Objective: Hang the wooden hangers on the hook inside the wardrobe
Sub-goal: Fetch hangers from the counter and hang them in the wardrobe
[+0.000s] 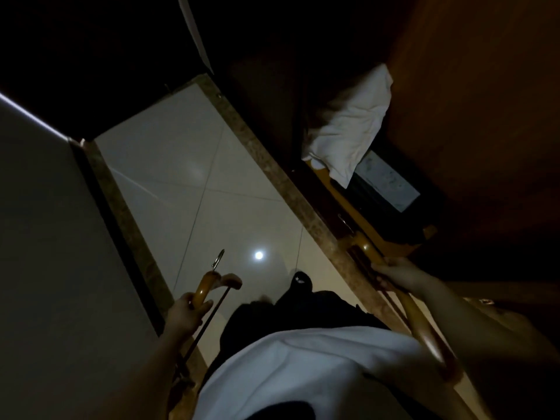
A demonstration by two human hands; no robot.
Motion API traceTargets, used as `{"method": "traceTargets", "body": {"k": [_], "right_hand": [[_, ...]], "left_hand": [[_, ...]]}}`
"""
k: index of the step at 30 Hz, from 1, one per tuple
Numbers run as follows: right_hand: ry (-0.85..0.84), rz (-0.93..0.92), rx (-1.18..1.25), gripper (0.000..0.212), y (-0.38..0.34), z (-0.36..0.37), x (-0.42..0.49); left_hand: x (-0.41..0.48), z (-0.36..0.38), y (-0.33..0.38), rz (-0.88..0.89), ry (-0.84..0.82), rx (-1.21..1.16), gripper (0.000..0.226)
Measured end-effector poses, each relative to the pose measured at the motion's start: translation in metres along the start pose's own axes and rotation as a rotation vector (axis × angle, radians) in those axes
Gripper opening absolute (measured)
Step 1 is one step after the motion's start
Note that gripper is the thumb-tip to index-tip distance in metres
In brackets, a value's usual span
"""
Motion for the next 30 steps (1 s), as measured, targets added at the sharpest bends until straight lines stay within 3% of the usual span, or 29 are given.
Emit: {"method": "traceTargets", "body": {"k": [4,7,10,14,20,24,30], "right_hand": [[0.060,-0.049,-0.016,0.044,-0.044,-0.022,0.024],[0.241,-0.073,-0.193,0.066,-0.072,-0.040,0.036],[0.443,-0.032,-0.409,0.051,-0.104,-0.061,0.037],[0.585,-0.036,-0.385,0.049,-0.125,-0.093,0.048],[0.771,-0.143,-0.312,0.036,-0.172,-0.129,0.047],[0.972,-0.193,-0.246,0.044,-0.217,-0.158,0.030],[1.145,-0.254,-0.205,0.047,-0.257,-0.192,0.005]], "left_hand": [[0.017,-0.004,0.073,0.093,-0.038,0.009,0.023],[0.031,-0.010,0.131,0.168,-0.063,0.041,0.020],[0.049,-0.017,0.191,0.257,-0.075,0.081,0.020],[0.064,-0.025,0.282,0.407,-0.118,0.152,0.023],[0.061,-0.042,0.423,0.616,-0.374,0.264,0.035],[0.041,-0.046,0.502,0.827,-0.523,0.387,0.023],[0.004,-0.050,0.585,1.057,-0.691,0.428,0.004]]}}
Point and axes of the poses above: each hand's wrist, its own x-axis towards the middle knuckle, its own z-axis out of the palm, y = z × x, the point moved 3 cm from there along x, towards the middle knuckle, and after that the axes turned 10 degrees about -z, right-handed, at the moved point
